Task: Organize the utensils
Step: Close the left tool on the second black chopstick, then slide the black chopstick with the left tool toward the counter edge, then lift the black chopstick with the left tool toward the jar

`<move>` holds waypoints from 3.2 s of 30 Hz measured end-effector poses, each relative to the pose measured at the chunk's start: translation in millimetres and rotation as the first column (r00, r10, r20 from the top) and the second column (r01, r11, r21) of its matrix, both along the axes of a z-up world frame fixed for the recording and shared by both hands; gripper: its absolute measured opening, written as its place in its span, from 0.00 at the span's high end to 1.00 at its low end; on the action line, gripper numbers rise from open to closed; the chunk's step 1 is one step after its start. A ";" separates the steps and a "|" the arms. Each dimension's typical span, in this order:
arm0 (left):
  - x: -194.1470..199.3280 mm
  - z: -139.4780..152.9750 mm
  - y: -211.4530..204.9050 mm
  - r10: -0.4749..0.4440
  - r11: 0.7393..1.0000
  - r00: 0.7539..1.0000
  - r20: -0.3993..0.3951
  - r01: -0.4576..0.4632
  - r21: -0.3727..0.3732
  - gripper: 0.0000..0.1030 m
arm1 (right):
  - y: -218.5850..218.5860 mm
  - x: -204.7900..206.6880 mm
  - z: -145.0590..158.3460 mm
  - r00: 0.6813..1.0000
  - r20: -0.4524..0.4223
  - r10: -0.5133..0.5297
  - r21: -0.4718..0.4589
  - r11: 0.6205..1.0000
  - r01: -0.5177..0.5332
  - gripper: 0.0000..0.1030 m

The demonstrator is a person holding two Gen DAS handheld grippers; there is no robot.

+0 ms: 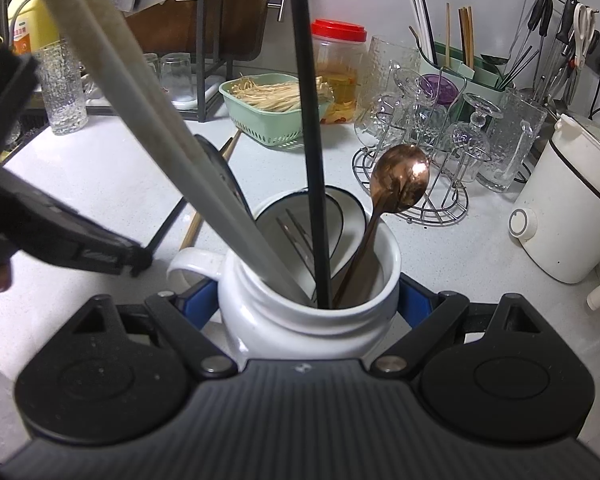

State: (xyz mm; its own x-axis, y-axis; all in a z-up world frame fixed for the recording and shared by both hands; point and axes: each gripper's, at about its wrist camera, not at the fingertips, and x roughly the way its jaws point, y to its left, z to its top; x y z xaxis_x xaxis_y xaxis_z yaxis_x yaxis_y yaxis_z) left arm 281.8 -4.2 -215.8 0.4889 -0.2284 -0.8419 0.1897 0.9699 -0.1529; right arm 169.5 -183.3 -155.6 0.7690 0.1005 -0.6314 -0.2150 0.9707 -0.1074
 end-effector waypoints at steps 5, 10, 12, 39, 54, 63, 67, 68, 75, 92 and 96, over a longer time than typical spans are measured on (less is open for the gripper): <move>-24.7 2.9 15.9 0.041 0.999 0.999 -0.034 -0.042 -0.019 0.95 | 1.2 1.6 0.5 1.000 -0.007 -0.005 -0.001 1.000 0.005 0.10; -52.9 6.9 21.3 0.051 0.999 0.997 -0.052 -0.051 0.003 0.95 | -0.5 4.6 0.6 1.000 -0.005 0.029 0.000 1.000 -0.029 0.10; -64.8 8.6 21.6 0.065 0.998 0.997 -0.051 -0.064 0.018 0.95 | -2.1 5.8 -0.1 0.998 0.004 0.056 0.000 0.998 -0.056 0.10; -174.2 6.8 2.1 0.334 0.928 0.924 -0.187 -0.357 -0.109 0.94 | -13.9 2.6 0.8 0.951 0.012 0.308 -0.007 0.952 -0.308 0.10; -162.3 -15.4 1.1 0.305 0.937 0.929 -0.208 -0.332 -0.109 0.69 | -14.4 2.8 0.7 0.954 0.010 0.298 -0.010 0.954 -0.298 0.10; -163.0 8.6 4.8 0.297 0.945 0.946 -0.127 -0.310 -0.106 0.94 | -13.4 2.9 1.2 0.956 0.009 0.293 -0.012 0.956 -0.293 0.10; -160.7 39.7 9.0 0.311 0.941 0.948 -0.074 -0.318 -0.120 0.95 | -13.9 2.6 0.7 0.956 0.013 0.292 -0.009 0.957 -0.291 0.10; -159.7 48.2 10.2 0.313 0.939 0.948 -0.058 -0.318 -0.128 0.95 | -13.9 2.4 0.6 0.957 0.014 0.291 -0.009 0.957 -0.291 0.10; -149.5 111.0 12.4 0.310 0.944 0.948 0.073 -0.297 -0.146 0.95 | -14.2 0.4 0.0 0.957 0.025 0.290 -0.005 0.957 -0.290 0.10; -112.2 224.3 4.5 -0.049 0.995 0.997 -0.059 0.044 -0.089 0.95 | -16.1 2.7 0.2 0.945 0.023 0.326 -0.013 0.945 -0.326 0.10; -97.9 241.0 0.6 -0.150 0.987 0.978 -0.146 0.138 -0.087 0.95 | -16.0 3.2 0.2 0.944 0.021 0.329 -0.016 0.944 -0.328 0.10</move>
